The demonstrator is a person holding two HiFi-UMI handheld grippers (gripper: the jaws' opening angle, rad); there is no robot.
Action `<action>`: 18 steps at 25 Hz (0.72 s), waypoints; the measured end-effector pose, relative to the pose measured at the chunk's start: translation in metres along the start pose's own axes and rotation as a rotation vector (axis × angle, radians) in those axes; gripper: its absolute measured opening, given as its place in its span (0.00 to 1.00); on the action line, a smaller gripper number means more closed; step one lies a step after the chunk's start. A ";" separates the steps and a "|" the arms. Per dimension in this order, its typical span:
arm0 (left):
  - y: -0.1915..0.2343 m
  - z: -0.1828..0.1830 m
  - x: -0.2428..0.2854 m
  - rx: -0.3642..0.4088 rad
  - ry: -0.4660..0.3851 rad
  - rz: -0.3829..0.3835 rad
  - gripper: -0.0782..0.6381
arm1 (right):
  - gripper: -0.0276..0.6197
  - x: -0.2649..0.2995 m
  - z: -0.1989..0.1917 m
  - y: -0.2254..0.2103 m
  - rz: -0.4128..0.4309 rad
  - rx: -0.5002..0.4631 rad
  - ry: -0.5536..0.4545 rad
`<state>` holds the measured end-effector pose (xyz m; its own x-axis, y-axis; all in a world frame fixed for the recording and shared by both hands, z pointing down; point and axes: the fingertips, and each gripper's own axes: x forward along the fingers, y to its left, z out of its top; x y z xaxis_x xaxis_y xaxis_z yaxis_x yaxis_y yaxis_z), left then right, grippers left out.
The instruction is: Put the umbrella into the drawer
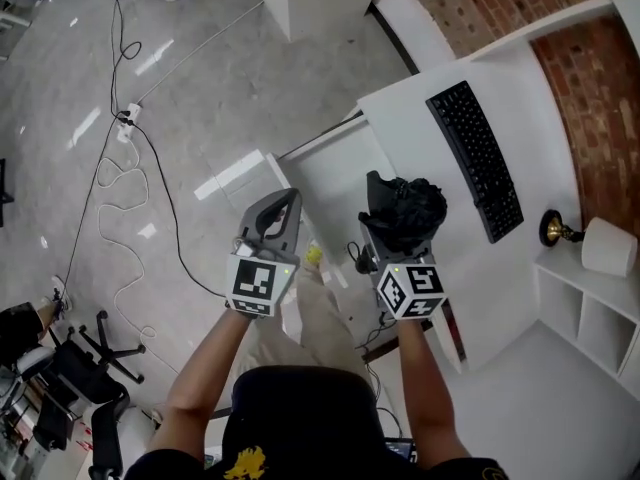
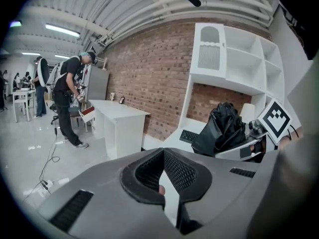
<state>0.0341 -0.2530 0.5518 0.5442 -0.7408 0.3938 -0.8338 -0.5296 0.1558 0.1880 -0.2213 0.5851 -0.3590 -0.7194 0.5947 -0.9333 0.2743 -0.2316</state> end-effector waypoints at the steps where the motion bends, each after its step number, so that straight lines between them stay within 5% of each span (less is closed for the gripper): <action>1: 0.002 -0.003 0.004 -0.003 0.002 0.004 0.13 | 0.47 0.007 -0.003 -0.002 0.001 0.005 0.004; 12: 0.025 -0.047 0.024 -0.025 0.034 -0.005 0.13 | 0.47 0.072 -0.069 -0.002 0.020 -0.026 0.100; 18: 0.012 -0.075 0.029 -0.034 0.074 -0.034 0.13 | 0.47 0.098 -0.109 -0.019 -0.002 0.033 0.178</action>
<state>0.0326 -0.2501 0.6328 0.5648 -0.6895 0.4535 -0.8184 -0.5388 0.2000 0.1704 -0.2274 0.7319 -0.3545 -0.5947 0.7216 -0.9346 0.2496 -0.2534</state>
